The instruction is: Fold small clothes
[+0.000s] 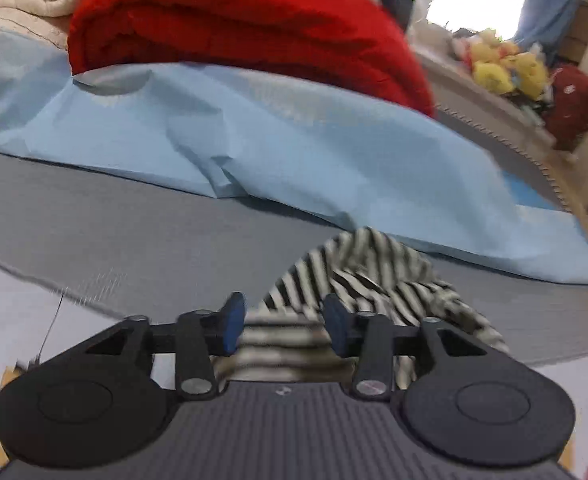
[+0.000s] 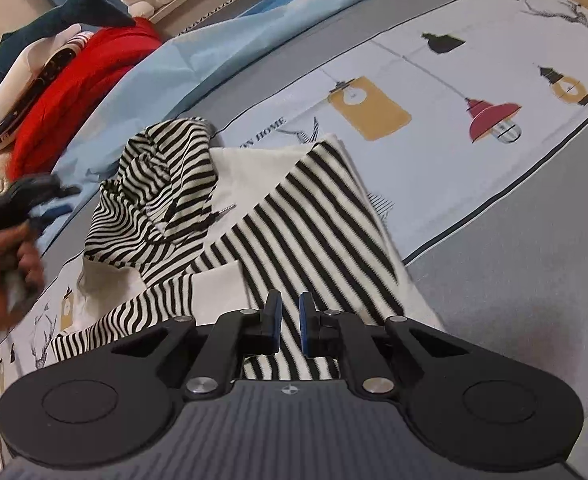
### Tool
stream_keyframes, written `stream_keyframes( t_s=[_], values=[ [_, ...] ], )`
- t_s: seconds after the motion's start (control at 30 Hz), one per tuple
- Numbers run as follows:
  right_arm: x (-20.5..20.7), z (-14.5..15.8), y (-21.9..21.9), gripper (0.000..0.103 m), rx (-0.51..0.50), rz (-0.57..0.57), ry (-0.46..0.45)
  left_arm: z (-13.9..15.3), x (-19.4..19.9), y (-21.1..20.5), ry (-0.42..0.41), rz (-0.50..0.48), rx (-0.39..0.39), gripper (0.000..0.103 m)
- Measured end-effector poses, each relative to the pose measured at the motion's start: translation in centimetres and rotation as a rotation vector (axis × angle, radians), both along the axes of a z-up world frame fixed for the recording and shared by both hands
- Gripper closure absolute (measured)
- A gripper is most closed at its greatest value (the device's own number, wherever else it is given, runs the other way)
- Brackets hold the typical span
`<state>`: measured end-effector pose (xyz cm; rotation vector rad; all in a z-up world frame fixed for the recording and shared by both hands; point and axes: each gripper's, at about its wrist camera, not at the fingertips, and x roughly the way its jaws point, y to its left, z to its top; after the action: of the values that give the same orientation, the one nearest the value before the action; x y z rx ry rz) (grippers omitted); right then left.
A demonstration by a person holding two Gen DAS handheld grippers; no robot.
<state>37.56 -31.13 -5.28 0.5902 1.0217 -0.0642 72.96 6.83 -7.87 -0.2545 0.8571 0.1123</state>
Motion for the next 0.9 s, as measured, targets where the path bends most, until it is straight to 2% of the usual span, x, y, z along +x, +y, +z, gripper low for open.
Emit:
stream_keyframes(
  t_s=[0.17,0.23,0.33,0.47,0.5,0.57,0.6,0.77,0.83,0.9],
  values=[
    [0.4,-0.1,0.6,0.093,0.022,-0.014,0.005,-2.9,4.0,-0.2,0.032,-0.017,0.033,0.052],
    [0.5,-0.2,1.0,0.093,0.020,0.002,0.011,-3.8,5.2,-0.7,0.037,-0.032,0.021,0.047],
    [0.6,-0.4,1.1,0.093,0.036,0.015,0.025,-4.8,6.3,-1.8,0.035,-0.073,0.041,0.044],
    [0.5,-0.2,0.9,0.093,0.015,0.006,0.023,-6.2,7.3,-3.1,0.034,-0.114,0.089,0.046],
    [0.4,-0.3,0.9,0.093,0.015,0.003,0.027,-6.5,7.6,-3.3,0.047,-0.127,0.102,0.051],
    [0.3,-0.4,0.9,0.093,0.016,0.002,0.036,-7.0,7.9,-3.6,0.068,-0.156,0.129,0.094],
    [0.3,-0.5,1.0,0.093,0.015,0.003,0.038,-7.1,7.9,-3.7,0.069,-0.166,0.133,0.098],
    [0.6,-0.4,1.5,0.093,0.019,0.007,0.038,-3.8,3.7,-5.7,-0.054,-0.274,0.210,0.100],
    [0.7,-0.2,1.4,0.093,0.034,0.004,0.034,-1.3,-0.5,-6.5,-0.134,-0.313,0.157,0.100],
    [0.8,0.1,1.1,0.093,0.050,-0.002,0.026,1.1,-6.4,-7.7,-0.206,-0.385,0.140,0.100]
  ],
)
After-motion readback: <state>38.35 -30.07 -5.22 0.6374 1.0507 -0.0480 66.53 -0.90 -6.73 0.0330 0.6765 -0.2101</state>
